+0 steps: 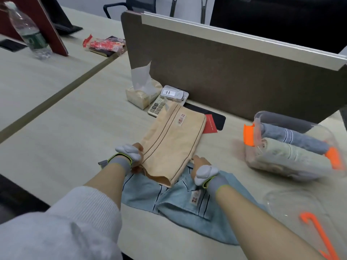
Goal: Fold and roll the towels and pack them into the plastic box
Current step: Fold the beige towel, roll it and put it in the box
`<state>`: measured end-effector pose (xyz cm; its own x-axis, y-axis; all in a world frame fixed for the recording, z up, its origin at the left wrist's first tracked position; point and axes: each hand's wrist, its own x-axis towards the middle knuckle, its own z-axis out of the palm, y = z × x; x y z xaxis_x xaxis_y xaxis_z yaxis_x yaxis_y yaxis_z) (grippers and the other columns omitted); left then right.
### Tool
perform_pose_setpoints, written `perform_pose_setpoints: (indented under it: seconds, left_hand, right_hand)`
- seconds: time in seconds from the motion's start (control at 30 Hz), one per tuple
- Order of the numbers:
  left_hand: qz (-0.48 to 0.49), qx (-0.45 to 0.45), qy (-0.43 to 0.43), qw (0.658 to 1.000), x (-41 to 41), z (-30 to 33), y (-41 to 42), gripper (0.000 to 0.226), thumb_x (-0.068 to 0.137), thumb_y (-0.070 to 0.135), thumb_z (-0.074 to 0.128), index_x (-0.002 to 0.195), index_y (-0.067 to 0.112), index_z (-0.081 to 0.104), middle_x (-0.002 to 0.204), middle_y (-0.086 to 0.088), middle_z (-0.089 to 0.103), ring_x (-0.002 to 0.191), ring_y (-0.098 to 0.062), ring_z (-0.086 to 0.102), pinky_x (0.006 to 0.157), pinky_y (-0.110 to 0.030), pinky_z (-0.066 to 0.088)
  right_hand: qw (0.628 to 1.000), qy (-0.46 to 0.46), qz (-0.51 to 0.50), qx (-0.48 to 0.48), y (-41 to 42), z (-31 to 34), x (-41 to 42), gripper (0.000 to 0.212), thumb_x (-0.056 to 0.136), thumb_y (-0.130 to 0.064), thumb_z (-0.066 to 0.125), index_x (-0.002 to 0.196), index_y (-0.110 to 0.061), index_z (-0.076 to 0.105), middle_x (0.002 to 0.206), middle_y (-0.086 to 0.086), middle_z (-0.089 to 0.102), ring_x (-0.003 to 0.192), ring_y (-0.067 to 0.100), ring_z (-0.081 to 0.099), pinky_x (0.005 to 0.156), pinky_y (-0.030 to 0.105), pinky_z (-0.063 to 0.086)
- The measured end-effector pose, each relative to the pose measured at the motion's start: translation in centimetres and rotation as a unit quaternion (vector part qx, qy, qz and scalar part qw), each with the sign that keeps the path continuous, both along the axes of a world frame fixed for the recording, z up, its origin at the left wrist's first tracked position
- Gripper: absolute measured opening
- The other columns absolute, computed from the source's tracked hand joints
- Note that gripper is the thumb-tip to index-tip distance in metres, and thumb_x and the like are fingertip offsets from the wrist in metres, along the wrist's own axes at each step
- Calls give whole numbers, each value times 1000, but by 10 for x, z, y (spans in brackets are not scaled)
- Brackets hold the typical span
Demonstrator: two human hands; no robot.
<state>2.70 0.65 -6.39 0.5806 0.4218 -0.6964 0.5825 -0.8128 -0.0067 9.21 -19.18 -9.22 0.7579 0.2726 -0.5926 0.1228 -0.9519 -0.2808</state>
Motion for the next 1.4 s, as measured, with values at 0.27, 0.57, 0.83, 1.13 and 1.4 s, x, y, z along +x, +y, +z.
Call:
perform_pose_setpoints:
  seconds: [0.27, 0.57, 0.83, 1.13, 1.4]
  left_hand:
    - [-24, 69, -73, 995, 1, 1, 10, 44, 91, 15, 46, 134, 20, 40, 143, -10, 30, 133, -27, 37, 104, -29, 34]
    - [-242, -19, 59, 968, 7, -9, 27, 49, 95, 21, 47, 142, 28, 38, 151, 1, 33, 138, -19, 36, 106, -24, 34]
    - [-311, -5, 27, 950, 30, -16, 29, 30, 100, 26, 36, 117, 16, 59, 130, 0, 56, 115, -20, 53, 80, -27, 30]
    - [-317, -14, 45, 947, 42, -41, 38, 20, 98, 11, 35, 105, 22, 49, 110, -5, 49, 98, -21, 46, 72, -30, 29]
    - [-290, -26, -23, 956, 47, -42, 36, 37, 98, 19, 37, 135, 14, 44, 141, -1, 45, 123, -16, 48, 91, -21, 34]
  right_hand:
    - [993, -38, 82, 80, 48, 8, -39, 37, 90, -14, 43, 124, -18, 56, 136, 7, 44, 129, 27, 37, 99, 34, 37]
    - [994, 35, 97, -22, 65, -5, -34, 48, 88, -9, 56, 135, -16, 49, 142, 11, 37, 134, 27, 34, 106, 30, 35]
    - [998, 5, -50, 44, 66, 1, -39, 34, 88, -20, 51, 121, -17, 59, 132, 8, 53, 123, 26, 49, 89, 27, 44]
    - [997, -18, 22, -67, 76, 0, -44, 28, 93, -27, 44, 82, -12, 64, 115, 8, 53, 122, 26, 39, 94, 36, 33]
    - [994, 54, -92, -6, 67, -2, -23, 29, 94, -4, 39, 112, 8, 59, 121, 21, 59, 97, 23, 54, 50, 22, 23]
